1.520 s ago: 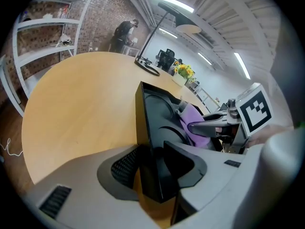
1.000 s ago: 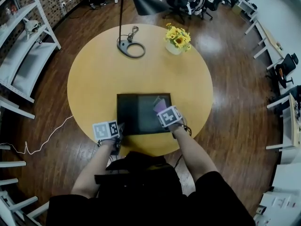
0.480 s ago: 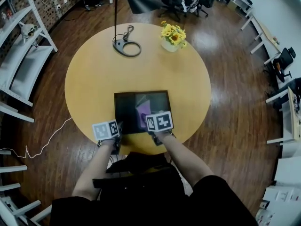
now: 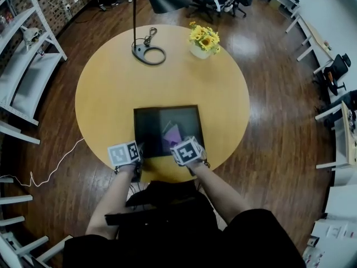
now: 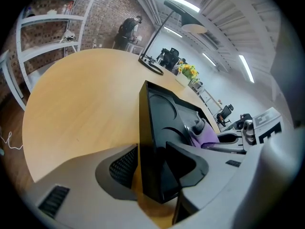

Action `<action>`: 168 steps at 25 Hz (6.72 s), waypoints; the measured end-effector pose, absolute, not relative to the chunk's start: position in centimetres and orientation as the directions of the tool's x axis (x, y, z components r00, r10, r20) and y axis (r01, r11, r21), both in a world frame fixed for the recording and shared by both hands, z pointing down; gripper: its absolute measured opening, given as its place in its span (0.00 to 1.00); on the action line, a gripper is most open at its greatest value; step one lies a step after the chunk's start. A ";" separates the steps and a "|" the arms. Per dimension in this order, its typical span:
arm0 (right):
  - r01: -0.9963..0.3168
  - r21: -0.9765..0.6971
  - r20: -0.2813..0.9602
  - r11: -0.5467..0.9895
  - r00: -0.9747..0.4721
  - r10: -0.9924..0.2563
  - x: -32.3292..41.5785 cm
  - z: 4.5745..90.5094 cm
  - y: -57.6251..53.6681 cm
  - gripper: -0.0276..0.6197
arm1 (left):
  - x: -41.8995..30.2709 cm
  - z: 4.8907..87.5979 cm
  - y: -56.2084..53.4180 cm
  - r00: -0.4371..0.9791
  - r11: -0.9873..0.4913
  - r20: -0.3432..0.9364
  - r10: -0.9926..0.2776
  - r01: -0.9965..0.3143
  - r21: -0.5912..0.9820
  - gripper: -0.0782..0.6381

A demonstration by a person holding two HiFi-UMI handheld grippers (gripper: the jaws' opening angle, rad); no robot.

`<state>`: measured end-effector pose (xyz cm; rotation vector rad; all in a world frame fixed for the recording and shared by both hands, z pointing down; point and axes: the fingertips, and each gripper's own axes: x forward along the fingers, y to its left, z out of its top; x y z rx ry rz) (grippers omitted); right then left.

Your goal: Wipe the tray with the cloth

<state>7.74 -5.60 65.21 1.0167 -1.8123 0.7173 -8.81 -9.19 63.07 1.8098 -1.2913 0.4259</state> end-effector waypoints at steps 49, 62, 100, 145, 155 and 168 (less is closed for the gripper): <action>-0.801 -0.508 0.743 0.318 -0.594 -0.308 -2.8 60.3 -14.5 0.25 | -8.3 63.4 -6.6 0.545 -0.112 0.619 -0.566 -0.795 0.597 0.33; -0.819 -0.400 0.778 0.412 -0.541 -0.320 -3.9 63.1 -10.4 0.25 | -8.1 62.3 -5.3 0.557 -0.153 0.601 -0.573 -0.793 0.590 0.34; -0.788 -0.165 0.750 0.593 -0.491 -0.443 -1.0 63.5 -5.5 0.26 | -12.0 60.5 -7.4 0.466 -0.130 0.578 -0.669 -0.840 0.527 0.34; -0.958 -0.135 0.718 0.253 -0.270 -0.642 32.9 57.5 -17.2 0.51 | -9.4 48.1 -8.6 0.229 -0.058 0.269 -0.935 -0.851 0.522 0.11; -0.779 -0.559 0.289 0.285 -0.505 -0.814 32.9 47.8 -17.0 0.05 | -9.9 44.9 -7.7 0.204 -0.102 0.144 -0.968 -0.848 0.520 0.11; -0.777 -0.550 0.174 0.306 -0.465 -0.868 36.1 46.0 -14.6 0.05 | -9.1 42.5 -8.0 0.208 -0.172 0.067 -0.976 -0.920 0.353 0.11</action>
